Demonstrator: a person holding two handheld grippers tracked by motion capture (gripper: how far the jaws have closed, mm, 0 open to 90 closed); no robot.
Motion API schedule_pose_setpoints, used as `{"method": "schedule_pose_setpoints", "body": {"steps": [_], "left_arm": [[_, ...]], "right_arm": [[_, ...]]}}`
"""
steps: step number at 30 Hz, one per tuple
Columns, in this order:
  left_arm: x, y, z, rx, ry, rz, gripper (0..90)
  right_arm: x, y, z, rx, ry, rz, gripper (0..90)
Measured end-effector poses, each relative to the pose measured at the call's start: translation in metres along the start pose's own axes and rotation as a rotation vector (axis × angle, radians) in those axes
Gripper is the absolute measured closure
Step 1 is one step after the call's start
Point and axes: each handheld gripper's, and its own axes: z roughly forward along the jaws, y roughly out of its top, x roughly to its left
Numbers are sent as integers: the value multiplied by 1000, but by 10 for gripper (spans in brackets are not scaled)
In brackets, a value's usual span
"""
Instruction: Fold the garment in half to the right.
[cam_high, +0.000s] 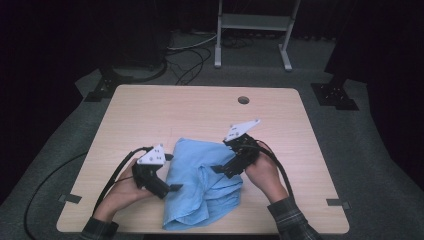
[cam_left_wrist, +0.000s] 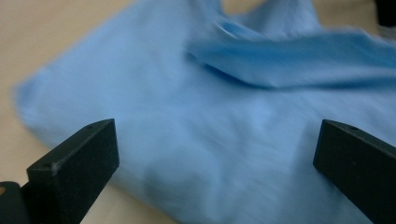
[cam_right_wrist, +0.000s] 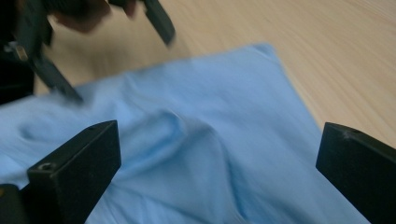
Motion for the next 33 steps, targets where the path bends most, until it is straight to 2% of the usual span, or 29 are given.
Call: {"method": "schedule_pose_setpoints", "body": {"steps": [2, 4, 7, 9, 12, 14, 19, 22, 23, 25, 28, 31, 33], "left_arm": [[-8, -8, 7, 38, -35, 14, 0], [-12, -15, 15, 65, -36, 21, 0], [-12, -19, 20, 45, -42, 12, 0], [-12, -20, 22, 40, -39, 10, 0], [-13, -21, 22, 41, -28, 12, 0], [-13, -22, 23, 45, -20, 15, 0], [-14, -23, 25, 44, -25, 6, 0], [-14, -23, 26, 44, -31, 5, 0], [-14, -23, 27, 48, -28, 9, 0], [-15, -23, 27, 51, -26, 12, 0], [-15, -23, 29, 52, -20, 14, 0], [-16, -22, 31, 58, -9, 11, 0], [-16, -21, 34, 56, 5, 6, 0]], "right_arm": [[11, 11, 12, -4, 44, -30, 0], [22, 20, 26, 4, 77, -55, 0], [36, 28, 49, 37, 117, -85, 0], [42, 27, 64, 69, 135, -85, 0], [46, 16, 80, 144, 126, -99, 0], [47, 5, 83, 187, 103, -112, 0], [42, -27, 73, 214, 109, -73, 0], [37, -47, 63, 221, 101, -30, 0], [34, -53, 61, 227, 115, -16, 0], [32, -63, 54, 224, 113, -52, 0], [29, -74, 43, 214, 109, -80, 0], [25, -80, 35, 241, 90, -98, 0], [21, -84, 30, 235, 91, -102, 0]]}}
